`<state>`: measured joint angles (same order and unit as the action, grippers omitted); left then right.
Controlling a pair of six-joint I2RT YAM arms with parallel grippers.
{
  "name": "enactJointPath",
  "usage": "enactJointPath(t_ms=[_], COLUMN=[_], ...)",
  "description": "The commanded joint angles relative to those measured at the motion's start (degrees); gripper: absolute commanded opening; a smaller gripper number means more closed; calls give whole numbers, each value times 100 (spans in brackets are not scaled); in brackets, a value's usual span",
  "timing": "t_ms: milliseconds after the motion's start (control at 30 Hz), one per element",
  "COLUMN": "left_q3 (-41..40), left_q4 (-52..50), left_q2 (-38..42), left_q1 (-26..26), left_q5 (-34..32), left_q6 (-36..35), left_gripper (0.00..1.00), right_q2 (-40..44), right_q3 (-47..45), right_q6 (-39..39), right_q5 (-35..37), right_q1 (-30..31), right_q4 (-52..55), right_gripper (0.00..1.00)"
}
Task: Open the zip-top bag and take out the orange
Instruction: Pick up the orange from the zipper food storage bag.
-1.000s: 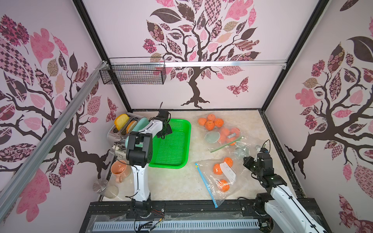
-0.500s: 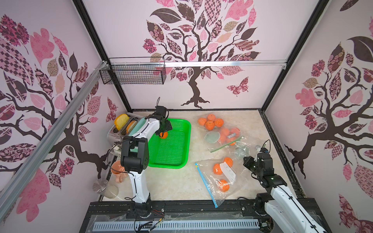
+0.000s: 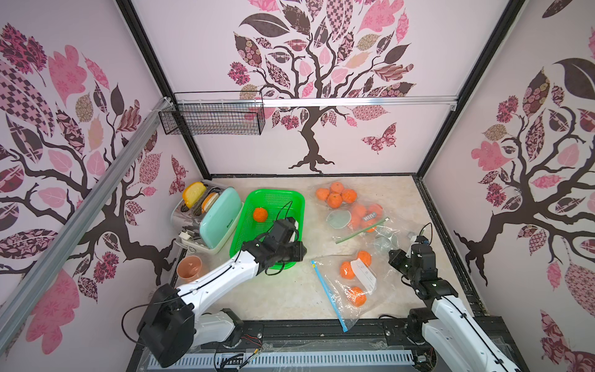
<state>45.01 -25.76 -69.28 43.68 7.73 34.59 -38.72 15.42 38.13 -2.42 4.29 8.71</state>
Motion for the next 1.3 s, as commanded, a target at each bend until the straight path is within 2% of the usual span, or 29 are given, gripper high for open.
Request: enactJointPath(t_ms=[0, 133, 267, 367, 733, 933, 1133, 1267], left_q3=[-204, -561, -1018, -1307, -1356, -1057, -1107, -1191], left_q4=[-7, -111, 322, 926, 2624, 2884, 3249, 3906], left_q2=[515, 867, 733, 367, -835, -1562, -1655, -1494], left_q1=[684, 1608, 2097, 2162, 2244, 2247, 2261, 2312], left_q5=[-70, -142, -245, -96, -69, 66, 18, 131], left_q6=[140, 336, 725, 906, 1004, 938, 951, 941], left_gripper=[27, 19, 11, 8, 7, 7, 8, 12], right_q2=[8, 46, 23, 33, 49, 144, 128, 119], right_q3=[16, 22, 40, 31, 40, 40, 29, 13], right_q6=[-51, -43, -42, -42, -33, -25, -16, -16], right_q5=[4, -6, 6, 8, -25, 17, 4, 13], right_q1=[-43, -42, -43, -43, -43, -42, -43, -42], right_q4=[-23, 13, 28, 33, 74, 114, 103, 91], right_gripper=[21, 21, 21, 21, 21, 21, 21, 21])
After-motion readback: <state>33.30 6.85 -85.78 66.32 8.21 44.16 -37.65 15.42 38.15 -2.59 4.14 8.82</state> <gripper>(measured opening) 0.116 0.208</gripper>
